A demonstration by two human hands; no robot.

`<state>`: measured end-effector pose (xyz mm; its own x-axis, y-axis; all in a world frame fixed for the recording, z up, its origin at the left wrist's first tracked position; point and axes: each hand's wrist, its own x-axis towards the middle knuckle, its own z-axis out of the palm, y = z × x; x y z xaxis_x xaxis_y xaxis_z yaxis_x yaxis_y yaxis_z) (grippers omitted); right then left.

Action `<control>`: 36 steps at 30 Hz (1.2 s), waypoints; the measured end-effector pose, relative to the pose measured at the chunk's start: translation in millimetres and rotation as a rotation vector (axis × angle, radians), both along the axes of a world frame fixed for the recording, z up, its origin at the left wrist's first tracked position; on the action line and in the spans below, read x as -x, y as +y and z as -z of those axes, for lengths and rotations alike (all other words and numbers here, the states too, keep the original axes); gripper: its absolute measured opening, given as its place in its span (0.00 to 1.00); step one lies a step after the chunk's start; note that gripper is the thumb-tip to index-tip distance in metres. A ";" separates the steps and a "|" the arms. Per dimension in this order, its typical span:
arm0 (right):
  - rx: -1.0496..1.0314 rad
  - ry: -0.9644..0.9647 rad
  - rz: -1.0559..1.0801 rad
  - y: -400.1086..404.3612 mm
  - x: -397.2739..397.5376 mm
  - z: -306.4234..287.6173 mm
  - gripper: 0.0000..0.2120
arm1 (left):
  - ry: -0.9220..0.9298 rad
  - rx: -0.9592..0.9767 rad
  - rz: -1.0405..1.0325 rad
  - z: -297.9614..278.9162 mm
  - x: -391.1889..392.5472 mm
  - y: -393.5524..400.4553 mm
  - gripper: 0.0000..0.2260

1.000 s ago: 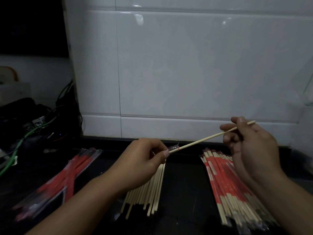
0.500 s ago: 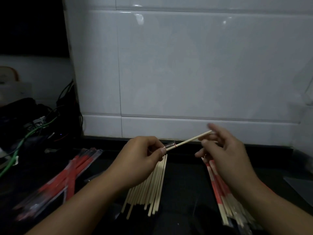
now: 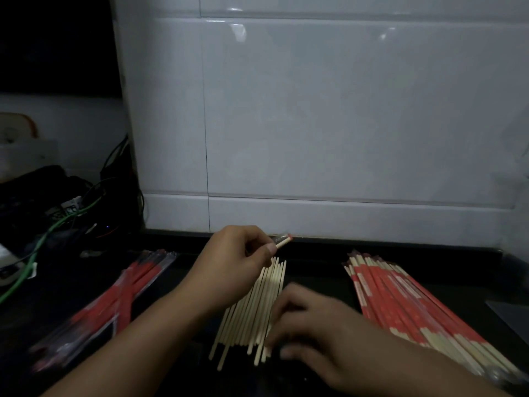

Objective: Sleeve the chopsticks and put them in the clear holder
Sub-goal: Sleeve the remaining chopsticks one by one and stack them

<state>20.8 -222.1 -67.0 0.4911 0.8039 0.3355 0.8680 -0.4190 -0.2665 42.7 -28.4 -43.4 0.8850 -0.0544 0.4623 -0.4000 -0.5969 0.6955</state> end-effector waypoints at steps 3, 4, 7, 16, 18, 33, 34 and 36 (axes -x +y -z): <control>0.071 0.039 -0.059 7.5 -1.1 3.5 0.12 | 0.005 0.002 -0.010 0.4 -0.5 0.2 0.07; 0.064 0.044 -0.067 8.0 -1.5 3.6 0.12 | 0.003 0.006 -0.011 0.5 -0.5 0.1 0.06; 0.101 0.016 -0.076 7.2 -1.5 3.3 0.11 | 0.002 0.008 -0.013 -0.4 0.1 -0.2 0.07; 0.254 -0.175 -0.098 9.9 -2.8 4.3 0.11 | 0.022 -0.012 -0.016 0.8 1.0 -1.1 0.06; 0.283 -0.244 -0.091 9.8 -4.2 5.3 0.13 | 0.024 0.000 -0.014 0.8 1.2 -1.3 0.07; -0.070 -0.507 -0.203 19.1 -10.2 6.4 0.11 | 0.016 -0.010 -0.001 2.2 -0.7 0.7 0.07; -0.211 -0.489 -0.228 21.1 -12.4 3.3 0.13 | 0.018 -0.009 0.004 2.6 -1.1 1.0 0.07; -0.606 -0.306 -0.149 17.4 -8.6 -8.6 0.14 | 0.024 0.001 0.011 3.4 -1.4 1.3 0.07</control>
<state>29.4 -204.7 -58.4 0.2021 0.4828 0.8521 0.9781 -0.1444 -0.1501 44.1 -27.1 -46.9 0.8953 -0.0639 0.4408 -0.3896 -0.5920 0.7055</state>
